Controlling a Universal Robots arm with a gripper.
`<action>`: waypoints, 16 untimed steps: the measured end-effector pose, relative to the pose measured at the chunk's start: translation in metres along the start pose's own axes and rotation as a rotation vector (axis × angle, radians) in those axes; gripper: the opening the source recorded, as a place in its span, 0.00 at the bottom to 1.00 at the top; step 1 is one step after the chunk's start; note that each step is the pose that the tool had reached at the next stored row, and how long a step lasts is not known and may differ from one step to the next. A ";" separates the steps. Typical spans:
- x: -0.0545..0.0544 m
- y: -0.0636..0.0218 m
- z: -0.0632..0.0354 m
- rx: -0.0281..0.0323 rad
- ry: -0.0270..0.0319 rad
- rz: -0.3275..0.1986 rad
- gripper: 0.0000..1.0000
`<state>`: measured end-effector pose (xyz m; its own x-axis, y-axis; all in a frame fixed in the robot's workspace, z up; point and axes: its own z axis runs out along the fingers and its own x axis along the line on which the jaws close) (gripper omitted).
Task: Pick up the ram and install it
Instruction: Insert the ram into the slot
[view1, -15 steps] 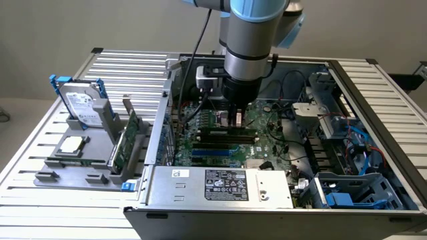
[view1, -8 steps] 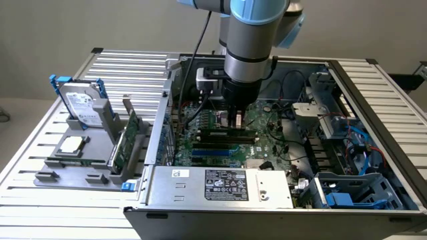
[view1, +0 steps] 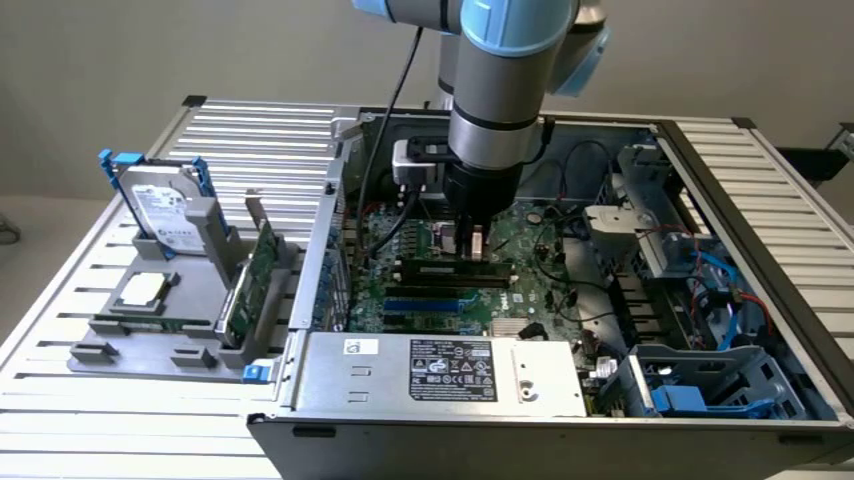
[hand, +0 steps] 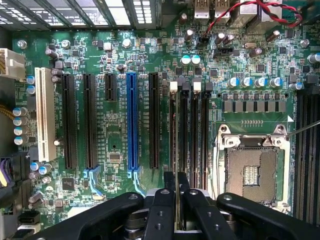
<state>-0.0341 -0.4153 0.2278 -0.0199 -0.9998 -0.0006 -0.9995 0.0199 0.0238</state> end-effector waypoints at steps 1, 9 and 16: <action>0.000 -0.0001 0.0003 -0.0001 -0.0001 0.000 0.14; 0.000 -0.0001 0.0020 -0.0002 0.0000 -0.001 0.14; 0.000 -0.0001 0.0027 -0.0002 -0.0004 -0.005 0.14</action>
<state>-0.0341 -0.4151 0.2251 -0.0151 -0.9999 -0.0011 -0.9996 0.0151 0.0240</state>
